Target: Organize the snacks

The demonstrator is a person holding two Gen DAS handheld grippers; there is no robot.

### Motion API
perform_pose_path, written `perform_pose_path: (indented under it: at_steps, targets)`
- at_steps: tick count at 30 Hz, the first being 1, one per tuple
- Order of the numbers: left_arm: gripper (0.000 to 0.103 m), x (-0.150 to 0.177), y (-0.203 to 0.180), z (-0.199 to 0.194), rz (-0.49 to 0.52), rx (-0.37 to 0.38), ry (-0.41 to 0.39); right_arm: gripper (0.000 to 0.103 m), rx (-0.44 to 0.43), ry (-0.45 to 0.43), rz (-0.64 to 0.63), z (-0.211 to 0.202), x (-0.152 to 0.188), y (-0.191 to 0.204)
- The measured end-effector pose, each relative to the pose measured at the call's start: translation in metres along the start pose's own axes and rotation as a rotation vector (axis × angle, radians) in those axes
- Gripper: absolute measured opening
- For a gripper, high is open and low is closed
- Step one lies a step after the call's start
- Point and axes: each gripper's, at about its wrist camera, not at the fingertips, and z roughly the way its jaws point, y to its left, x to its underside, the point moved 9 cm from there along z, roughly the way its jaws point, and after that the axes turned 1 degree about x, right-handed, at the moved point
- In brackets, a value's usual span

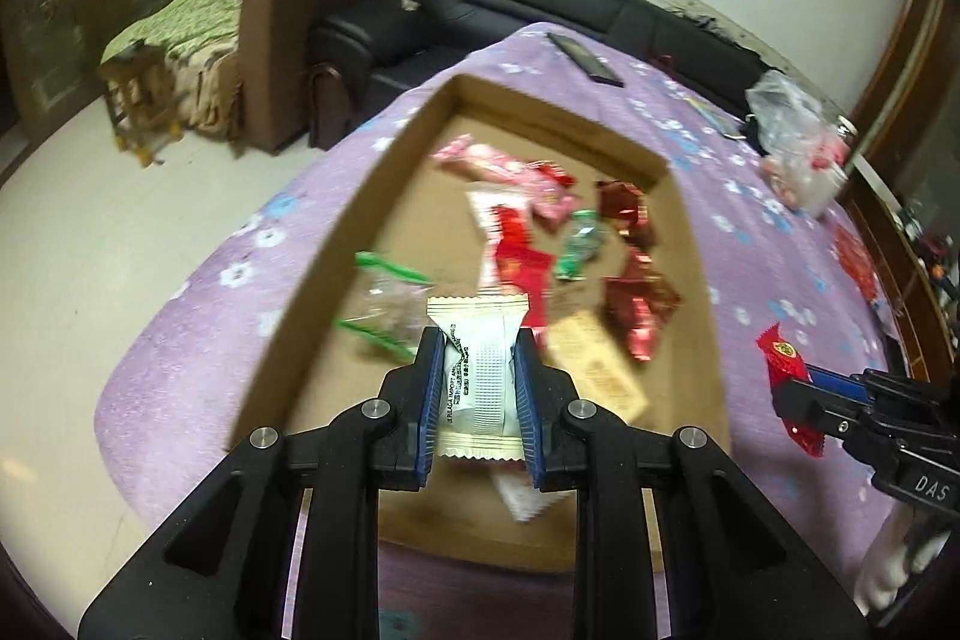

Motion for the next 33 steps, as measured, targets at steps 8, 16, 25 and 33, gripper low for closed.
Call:
perform_pose_path:
  at_steps: [8, 16, 25, 33]
  targets:
    - [0.022, 0.002, 0.017, 0.010, -0.032, 0.003, 0.012, 0.021, 0.044, 0.079, -0.013, 0.058, -0.011, 0.012]
    - [0.032, -0.006, 0.011, -0.008, 0.017, -0.063, -0.052, 0.039, 0.117, 0.060, -0.019, 0.081, -0.021, 0.004]
    - [0.061, -0.013, 0.005, -0.031, 0.051, -0.125, -0.144, 0.054, 0.101, -0.073, -0.035, 0.038, -0.027, 0.015]
    - [0.061, -0.011, -0.016, -0.040, 0.088, -0.130, -0.156, 0.057, 0.152, -0.121, -0.022, 0.009, -0.012, 0.000]
